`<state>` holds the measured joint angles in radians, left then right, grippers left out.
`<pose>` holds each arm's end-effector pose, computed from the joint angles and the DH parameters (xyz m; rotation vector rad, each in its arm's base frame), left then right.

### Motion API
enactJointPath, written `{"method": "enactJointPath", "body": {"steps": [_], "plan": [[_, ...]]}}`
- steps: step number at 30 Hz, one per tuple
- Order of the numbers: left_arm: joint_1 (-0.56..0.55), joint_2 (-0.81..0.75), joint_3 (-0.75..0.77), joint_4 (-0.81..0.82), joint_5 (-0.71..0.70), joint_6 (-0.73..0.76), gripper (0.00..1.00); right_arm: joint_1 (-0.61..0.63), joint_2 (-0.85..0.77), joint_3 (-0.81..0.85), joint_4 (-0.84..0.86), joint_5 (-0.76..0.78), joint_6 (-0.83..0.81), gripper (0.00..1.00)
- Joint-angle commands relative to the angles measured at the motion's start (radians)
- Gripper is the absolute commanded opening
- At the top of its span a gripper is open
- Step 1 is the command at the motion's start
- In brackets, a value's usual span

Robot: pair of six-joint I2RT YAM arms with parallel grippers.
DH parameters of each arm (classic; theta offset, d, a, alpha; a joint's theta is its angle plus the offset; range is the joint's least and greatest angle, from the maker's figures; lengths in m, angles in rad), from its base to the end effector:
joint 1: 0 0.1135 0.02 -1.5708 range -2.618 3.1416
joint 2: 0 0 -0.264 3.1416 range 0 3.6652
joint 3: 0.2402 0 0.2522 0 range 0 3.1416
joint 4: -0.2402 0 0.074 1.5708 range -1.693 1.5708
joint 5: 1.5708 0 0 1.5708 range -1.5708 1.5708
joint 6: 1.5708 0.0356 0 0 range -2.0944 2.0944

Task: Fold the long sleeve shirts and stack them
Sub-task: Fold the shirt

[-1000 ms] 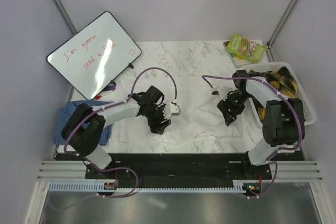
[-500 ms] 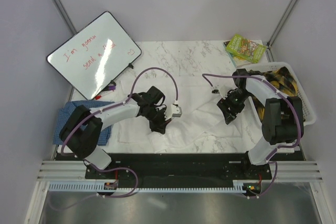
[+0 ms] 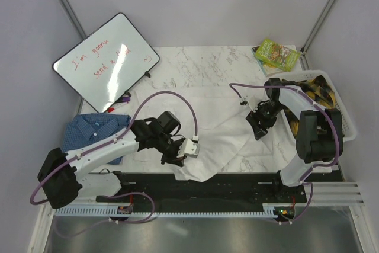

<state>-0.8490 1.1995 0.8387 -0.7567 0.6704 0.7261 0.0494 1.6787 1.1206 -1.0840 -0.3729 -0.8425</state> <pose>0.1282 -0.1792 0.2376 1.9770 1.6756 -0.9347 0.2794 0.0268 0.1903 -1.2801 2.7247 0.5653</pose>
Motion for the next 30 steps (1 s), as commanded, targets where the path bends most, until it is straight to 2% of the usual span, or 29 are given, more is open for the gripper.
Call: {"method": "enactJointPath", "body": {"steps": [1, 4, 11, 18, 19, 21, 24, 26, 29, 30], "plan": [[-0.088, 0.003, -0.029, -0.009, -0.049, 0.036, 0.02, 0.0, 0.006, 0.028, -0.034, -0.089, -0.049, 0.69], [-0.157, -0.005, -0.039, 0.005, -0.08, 0.024, 0.02, 0.0, -0.011, 0.019, -0.053, -0.107, -0.082, 0.67], [-0.199, 0.011, -0.07, 0.063, -0.094, -0.04, 0.02, 0.001, -0.039, -0.004, -0.135, -0.176, -0.167, 0.55], [-0.219, 0.054, -0.063, 0.12, -0.095, -0.114, 0.02, 0.01, -0.074, -0.019, -0.149, -0.216, -0.166, 0.56], [-0.219, 0.055, -0.059, 0.125, -0.089, -0.117, 0.02, 0.015, -0.076, -0.021, -0.13, -0.215, -0.158, 0.5], [-0.219, 0.051, -0.058, 0.132, -0.077, -0.119, 0.02, 0.021, -0.076, -0.028, -0.103, -0.196, -0.136, 0.47], [-0.223, 0.038, -0.058, 0.14, -0.074, -0.12, 0.02, 0.029, -0.068, -0.028, -0.064, -0.184, -0.099, 0.56], [-0.228, 0.035, -0.061, 0.142, -0.066, -0.111, 0.02, 0.041, -0.068, -0.028, -0.037, -0.184, -0.075, 0.56], [-0.249, 0.031, -0.067, 0.14, -0.066, -0.105, 0.02, 0.066, -0.059, -0.016, -0.037, -0.201, -0.061, 0.48], [-0.26, 0.034, -0.069, 0.14, -0.066, -0.108, 0.02, 0.078, -0.062, -0.016, -0.042, -0.208, -0.06, 0.35]]}}
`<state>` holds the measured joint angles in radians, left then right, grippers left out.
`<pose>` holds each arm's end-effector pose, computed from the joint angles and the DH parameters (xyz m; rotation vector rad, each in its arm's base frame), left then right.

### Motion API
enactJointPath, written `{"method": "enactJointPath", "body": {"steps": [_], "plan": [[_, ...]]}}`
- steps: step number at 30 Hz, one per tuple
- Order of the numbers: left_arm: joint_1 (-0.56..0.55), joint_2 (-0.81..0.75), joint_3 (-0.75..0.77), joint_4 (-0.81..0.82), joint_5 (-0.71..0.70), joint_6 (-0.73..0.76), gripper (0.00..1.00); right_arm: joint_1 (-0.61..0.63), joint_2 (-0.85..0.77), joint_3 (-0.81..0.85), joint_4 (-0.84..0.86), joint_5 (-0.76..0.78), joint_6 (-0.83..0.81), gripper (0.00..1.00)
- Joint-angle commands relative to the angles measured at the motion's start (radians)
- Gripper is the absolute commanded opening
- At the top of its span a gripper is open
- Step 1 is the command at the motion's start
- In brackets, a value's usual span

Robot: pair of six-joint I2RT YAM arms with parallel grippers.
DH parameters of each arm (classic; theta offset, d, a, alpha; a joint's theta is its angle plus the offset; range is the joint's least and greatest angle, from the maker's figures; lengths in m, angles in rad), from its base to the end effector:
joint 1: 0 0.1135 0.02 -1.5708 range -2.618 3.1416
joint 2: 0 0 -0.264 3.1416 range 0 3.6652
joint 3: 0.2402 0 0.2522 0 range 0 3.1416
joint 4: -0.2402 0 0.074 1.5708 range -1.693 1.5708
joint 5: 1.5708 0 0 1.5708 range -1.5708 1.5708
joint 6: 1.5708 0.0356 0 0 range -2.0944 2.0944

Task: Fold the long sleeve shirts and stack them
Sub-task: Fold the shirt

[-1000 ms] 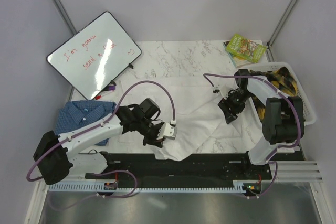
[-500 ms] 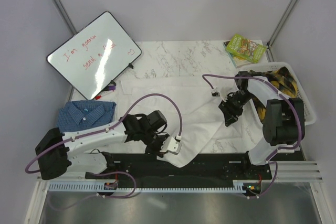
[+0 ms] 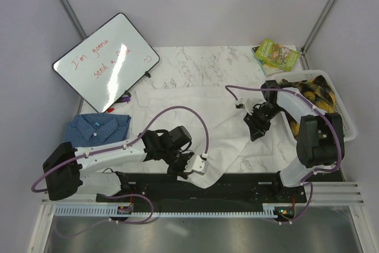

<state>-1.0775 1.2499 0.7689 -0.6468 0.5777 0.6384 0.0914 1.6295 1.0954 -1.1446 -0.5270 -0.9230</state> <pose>0.0900 -0.2084 0.2101 2.1561 1.6256 -0.9135 0.2628 0.0421 0.1998 -1.3824 2.5755 0.7850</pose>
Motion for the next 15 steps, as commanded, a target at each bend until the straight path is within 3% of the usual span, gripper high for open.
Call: {"method": "enactJointPath", "body": {"steps": [1, 2, 3, 4, 8, 10, 15], "plan": [[-0.036, -0.017, 0.001, 0.033, 0.022, -0.02, 0.05, 0.041, -0.016, 0.009, 0.016, -0.053, 0.019, 0.27], [-0.039, -0.02, 0.001, 0.032, 0.024, -0.022, 0.06, 0.047, -0.022, 0.008, 0.011, -0.05, 0.013, 0.2], [-0.039, -0.03, 0.0, 0.032, 0.022, -0.026, 0.07, 0.047, -0.025, 0.008, -0.007, -0.045, 0.003, 0.05], [-0.039, -0.038, -0.002, 0.029, 0.013, -0.025, 0.11, 0.047, -0.029, 0.008, -0.02, -0.042, -0.011, 0.0], [-0.013, -0.124, -0.02, -0.048, -0.03, 0.003, 0.41, 0.047, -0.117, -0.011, -0.092, -0.022, -0.123, 0.0], [0.078, -0.24, -0.055, -0.097, -0.042, 0.033, 0.52, 0.048, -0.169, -0.02, -0.139, -0.011, -0.163, 0.0], [0.382, -0.418, -0.117, -0.212, -0.134, 0.226, 0.55, 0.051, -0.345, -0.078, -0.207, 0.021, -0.296, 0.0]]}}
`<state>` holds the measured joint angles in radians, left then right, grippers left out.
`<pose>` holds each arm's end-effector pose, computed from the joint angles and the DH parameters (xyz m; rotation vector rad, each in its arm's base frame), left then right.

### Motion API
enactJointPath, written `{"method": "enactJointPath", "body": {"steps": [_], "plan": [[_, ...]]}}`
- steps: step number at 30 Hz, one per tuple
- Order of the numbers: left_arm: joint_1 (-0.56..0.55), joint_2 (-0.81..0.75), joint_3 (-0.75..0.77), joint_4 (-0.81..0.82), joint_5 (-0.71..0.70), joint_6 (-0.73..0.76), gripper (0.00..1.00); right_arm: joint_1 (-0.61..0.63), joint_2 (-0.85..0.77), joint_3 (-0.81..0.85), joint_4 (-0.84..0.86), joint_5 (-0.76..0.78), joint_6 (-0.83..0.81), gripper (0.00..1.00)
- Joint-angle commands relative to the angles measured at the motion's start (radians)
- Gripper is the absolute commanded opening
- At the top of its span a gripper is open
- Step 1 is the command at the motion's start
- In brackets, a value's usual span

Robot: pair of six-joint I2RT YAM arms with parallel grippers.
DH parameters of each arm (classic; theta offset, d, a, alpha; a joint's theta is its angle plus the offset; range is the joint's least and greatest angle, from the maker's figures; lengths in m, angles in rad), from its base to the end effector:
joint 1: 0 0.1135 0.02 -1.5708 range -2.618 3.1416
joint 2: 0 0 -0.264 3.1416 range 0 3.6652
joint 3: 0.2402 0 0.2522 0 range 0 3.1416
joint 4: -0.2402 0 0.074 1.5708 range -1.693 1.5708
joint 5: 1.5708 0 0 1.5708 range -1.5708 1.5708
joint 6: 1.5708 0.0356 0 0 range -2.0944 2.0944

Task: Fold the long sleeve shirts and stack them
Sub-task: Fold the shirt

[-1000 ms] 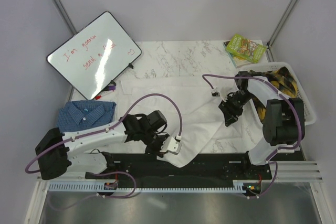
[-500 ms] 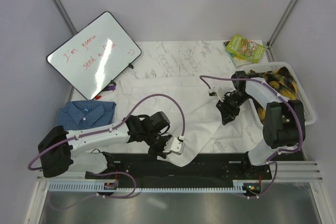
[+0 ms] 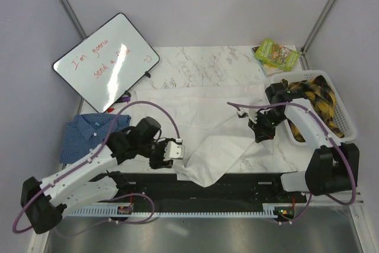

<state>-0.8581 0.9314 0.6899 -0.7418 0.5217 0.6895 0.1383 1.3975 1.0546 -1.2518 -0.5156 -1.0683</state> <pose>0.0996 -0.1423 0.2377 1.8973 1.6521 -0.7309 0.2183 0.0481 0.2427 -1.6105 2.3533 0.6873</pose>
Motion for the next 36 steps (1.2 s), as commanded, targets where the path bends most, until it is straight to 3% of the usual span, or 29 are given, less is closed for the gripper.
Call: {"method": "enactJointPath", "body": {"steps": [1, 2, 5, 10, 16, 28, 36], "plan": [[0.21, -0.111, -0.046, -0.149, -0.104, 0.203, 0.53, 0.003, -0.129, -0.048, -0.103, 0.02, -0.162, 0.0], [0.291, -0.12, -0.052, -0.157, -0.12, 0.231, 0.51, 0.003, -0.155, -0.067, -0.103, 0.038, -0.17, 0.0], [0.399, -0.115, -0.082, -0.189, -0.187, 0.353, 0.44, 0.006, -0.187, -0.099, -0.106, 0.063, -0.18, 0.0], [0.485, -0.111, -0.122, -0.246, -0.268, 0.551, 0.4, 0.007, -0.195, -0.104, -0.106, 0.066, -0.179, 0.0], [0.493, -0.143, -0.168, -0.268, -0.292, 0.631, 0.4, 0.006, -0.192, -0.09, -0.101, 0.057, -0.167, 0.0], [0.493, -0.089, -0.282, -0.11, -0.301, 0.653, 0.4, 0.007, -0.17, -0.047, -0.097, 0.051, -0.151, 0.0], [0.493, -0.091, -0.296, -0.091, -0.299, 0.66, 0.18, 0.007, -0.166, -0.024, -0.097, 0.042, -0.142, 0.0]]}}
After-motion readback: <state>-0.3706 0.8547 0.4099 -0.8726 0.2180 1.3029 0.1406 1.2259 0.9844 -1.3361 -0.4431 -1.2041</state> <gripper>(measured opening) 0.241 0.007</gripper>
